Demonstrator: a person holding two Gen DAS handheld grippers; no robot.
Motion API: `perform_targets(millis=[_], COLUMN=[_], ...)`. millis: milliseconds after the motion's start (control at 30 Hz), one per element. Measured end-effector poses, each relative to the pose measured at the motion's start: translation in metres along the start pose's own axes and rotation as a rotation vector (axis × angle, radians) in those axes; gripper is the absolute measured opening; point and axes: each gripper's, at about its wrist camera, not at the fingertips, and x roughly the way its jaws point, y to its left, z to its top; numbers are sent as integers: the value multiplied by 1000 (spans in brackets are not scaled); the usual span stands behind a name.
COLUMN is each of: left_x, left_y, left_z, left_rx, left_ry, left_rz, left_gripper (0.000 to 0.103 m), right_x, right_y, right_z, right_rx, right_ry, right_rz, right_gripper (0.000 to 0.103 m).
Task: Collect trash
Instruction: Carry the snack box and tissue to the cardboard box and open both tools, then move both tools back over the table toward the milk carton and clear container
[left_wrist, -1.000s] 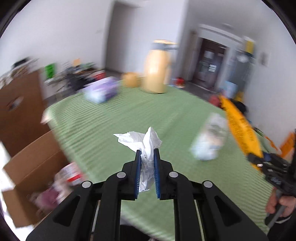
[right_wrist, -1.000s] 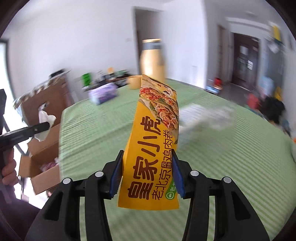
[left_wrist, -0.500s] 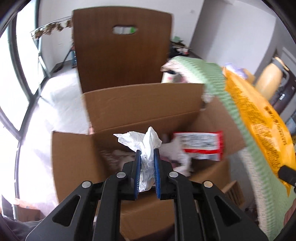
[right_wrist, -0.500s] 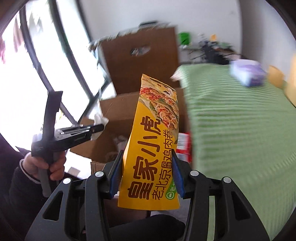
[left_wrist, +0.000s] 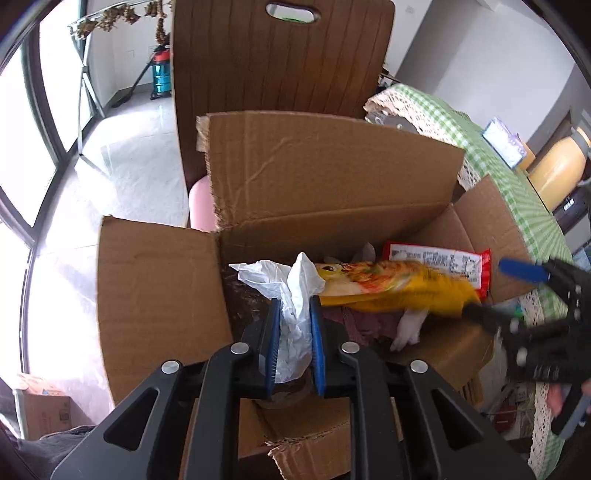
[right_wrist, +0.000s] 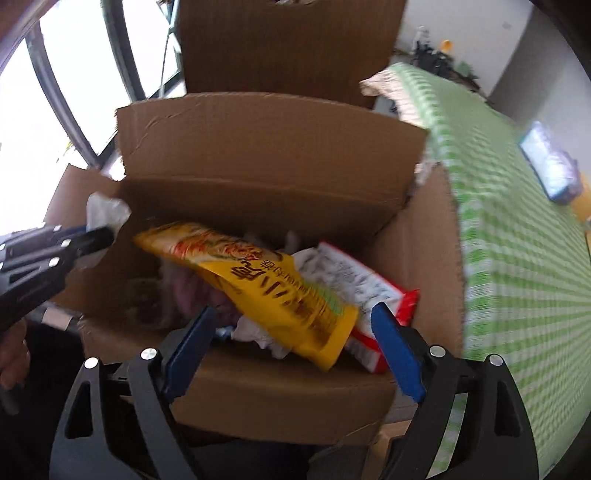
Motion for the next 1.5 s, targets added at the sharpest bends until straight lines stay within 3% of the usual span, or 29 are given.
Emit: perform_targets(millis=[133,200,300,333,400,433,467,500,667,1000,1500], left_x=[11,14,16,17,19,20,20,19,-1,-36,-91], left_y=[-9,-15,-25,-29,-33,-34,-35,-34,-37,-51,-103], left_z=[-4,-5,-8,-9,-11,-12,-12,-13,-9,-11,-25], left_rx=[5,12,30,40,38,36,30,21,3,3,98], left_ry=[19,26,35,42,52,55,55,52,4,-60,-176], left_rz=[-10,-21,-39,-44,-39,-37,-39,-39,-36,-2,-3], left_gripper=[15,15,16,20,39,40,51,69,78,82,82], right_x=[-16,-24,-37,-39,-47,-49,-52,-56,-65,-101,-160], right_y=[-19,-27,-38,-38,-40,-36,-37,-40,-39,-43,-67], right_z=[-4,-3,-7,-3,-5,-7,-9,-10,-25,-51,-100], right_rx=[75,115,161,167,176,177,183,189,203,216,291], right_ry=[-85,-119,-125,-128,-137,-141,-146,-150,-163,-221,-326], right_rz=[-15,26,70,82,84,83,80,80,86,95,73], right_gripper=[78,54,44,44,44,44,44,44,44,44,45])
